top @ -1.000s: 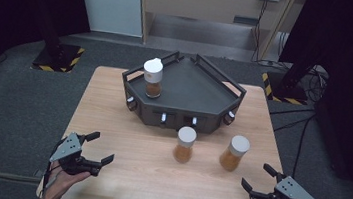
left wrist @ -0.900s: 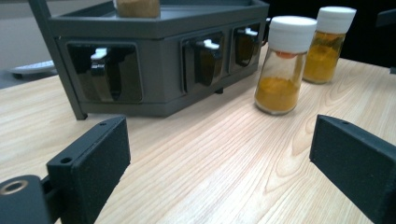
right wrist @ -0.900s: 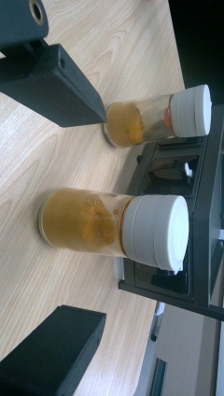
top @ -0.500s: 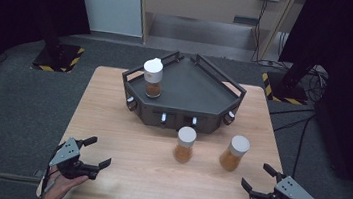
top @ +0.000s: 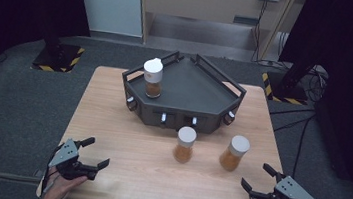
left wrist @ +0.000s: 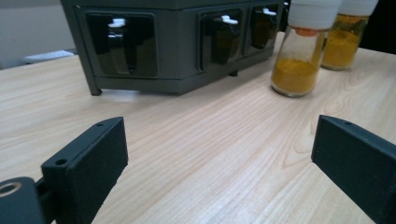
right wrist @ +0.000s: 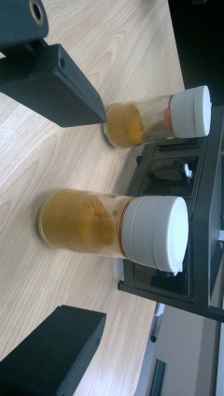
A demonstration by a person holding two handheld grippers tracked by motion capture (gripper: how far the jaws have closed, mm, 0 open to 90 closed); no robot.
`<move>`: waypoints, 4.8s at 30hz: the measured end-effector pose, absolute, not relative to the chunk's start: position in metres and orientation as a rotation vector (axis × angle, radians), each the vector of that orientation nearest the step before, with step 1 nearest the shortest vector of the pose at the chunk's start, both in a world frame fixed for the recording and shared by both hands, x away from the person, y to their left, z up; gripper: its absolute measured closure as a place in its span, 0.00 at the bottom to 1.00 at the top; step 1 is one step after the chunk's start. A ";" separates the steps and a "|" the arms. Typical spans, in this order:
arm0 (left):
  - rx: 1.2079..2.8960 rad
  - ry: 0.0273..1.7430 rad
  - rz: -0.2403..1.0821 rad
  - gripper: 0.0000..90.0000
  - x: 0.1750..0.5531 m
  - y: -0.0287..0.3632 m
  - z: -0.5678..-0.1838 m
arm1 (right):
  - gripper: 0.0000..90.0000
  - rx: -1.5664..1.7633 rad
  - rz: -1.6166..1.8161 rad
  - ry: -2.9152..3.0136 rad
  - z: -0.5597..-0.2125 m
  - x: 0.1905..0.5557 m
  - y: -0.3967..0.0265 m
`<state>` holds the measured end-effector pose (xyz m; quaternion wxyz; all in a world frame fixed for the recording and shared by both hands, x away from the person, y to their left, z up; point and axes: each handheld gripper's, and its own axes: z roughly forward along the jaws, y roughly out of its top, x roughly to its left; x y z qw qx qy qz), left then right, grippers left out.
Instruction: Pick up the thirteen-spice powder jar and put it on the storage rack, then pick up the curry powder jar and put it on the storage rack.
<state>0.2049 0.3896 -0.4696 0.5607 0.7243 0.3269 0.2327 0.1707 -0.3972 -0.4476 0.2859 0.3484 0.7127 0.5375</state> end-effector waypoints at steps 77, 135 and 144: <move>1.749 0.714 0.513 0.00 0.209 0.386 -0.467 | 0.04 0.827 1.401 1.961 -0.407 0.181 -0.383; 1.764 0.706 0.496 0.00 0.212 0.384 -0.467 | 0.05 0.608 1.494 2.112 -0.376 0.264 -0.306; 1.768 0.701 0.496 0.00 0.212 0.384 -0.467 | 0.05 0.590 1.501 2.145 -0.379 0.278 -0.291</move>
